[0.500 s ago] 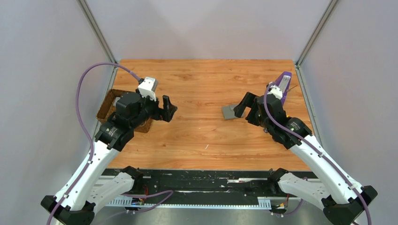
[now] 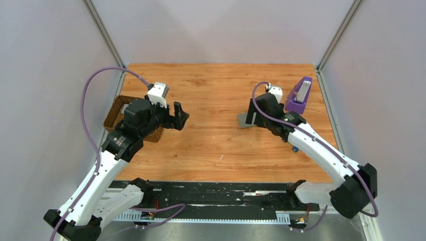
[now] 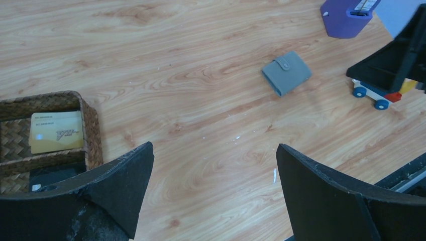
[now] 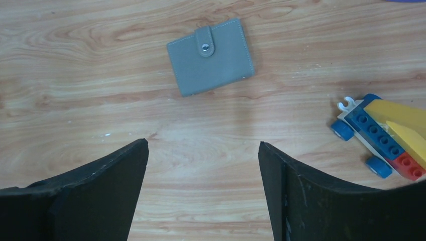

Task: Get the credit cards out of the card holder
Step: Move the card holder to the center of the board.

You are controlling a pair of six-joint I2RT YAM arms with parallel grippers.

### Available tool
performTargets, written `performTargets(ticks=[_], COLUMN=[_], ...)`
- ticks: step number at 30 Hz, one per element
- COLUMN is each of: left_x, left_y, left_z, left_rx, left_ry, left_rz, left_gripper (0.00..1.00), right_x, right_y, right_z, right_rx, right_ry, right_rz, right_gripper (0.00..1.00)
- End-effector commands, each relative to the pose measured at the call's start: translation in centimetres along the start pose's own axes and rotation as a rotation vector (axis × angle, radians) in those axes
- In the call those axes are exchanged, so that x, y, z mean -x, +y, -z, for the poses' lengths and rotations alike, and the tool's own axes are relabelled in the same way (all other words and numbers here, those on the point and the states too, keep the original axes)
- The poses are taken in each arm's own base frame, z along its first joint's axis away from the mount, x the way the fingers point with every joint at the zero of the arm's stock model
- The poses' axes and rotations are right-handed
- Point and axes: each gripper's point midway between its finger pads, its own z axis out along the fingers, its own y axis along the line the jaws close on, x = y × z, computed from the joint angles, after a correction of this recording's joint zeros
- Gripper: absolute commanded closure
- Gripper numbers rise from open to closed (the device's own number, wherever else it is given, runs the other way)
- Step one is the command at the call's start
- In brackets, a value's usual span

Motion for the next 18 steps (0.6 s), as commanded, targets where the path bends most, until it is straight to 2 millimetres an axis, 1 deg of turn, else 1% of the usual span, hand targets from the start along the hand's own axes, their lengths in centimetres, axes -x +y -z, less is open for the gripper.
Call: performTargets(ticks=[1,3,5,8,10,13,15,18], left_x=[1.2,1.2,1.2,1.0,1.0,1.0,1.0,1.1], left_y=[0.3,0.2,0.2,0.3,0.4,0.5,0.6,0.5], left_z=[0.5,0.5,0.4,0.3,0.3,0.4,0.5,0.6], left_rx=[0.021,0.014,0.017,0.021,0.024,0.031,0.033,0.03], left_ry=[-0.041,-0.04,-0.036,-0.031,-0.032,-0.033,-0.033,-0.038], left_rz=[-0.004,-0.004,-0.006,-0.007,-0.008,-0.009,-0.008,-0.009], left_gripper=[0.0,0.0,0.0,0.0,0.0,0.0,0.0,0.0], right_x=[2.8,2.9,3.0,3.2,2.9,3.3,3.2,2.3], right_y=[1.1,1.6,2.1,2.7,2.7,2.6,2.3,2.4], right_z=[-2.6,-4.0,-5.5,-7.6,-9.4,-11.4,-12.8,-14.5], right_rx=[0.024,0.053,0.087,0.139,0.154,0.18,0.173,0.193], right_ry=[-0.034,-0.012,0.004,0.024,0.054,0.082,0.102,0.155], right_rz=[0.084,0.096,0.091,0.074,0.065,0.06,0.066,0.061], right_gripper=[0.24,0.33,0.4,0.43,0.45,0.47,0.47,0.5])
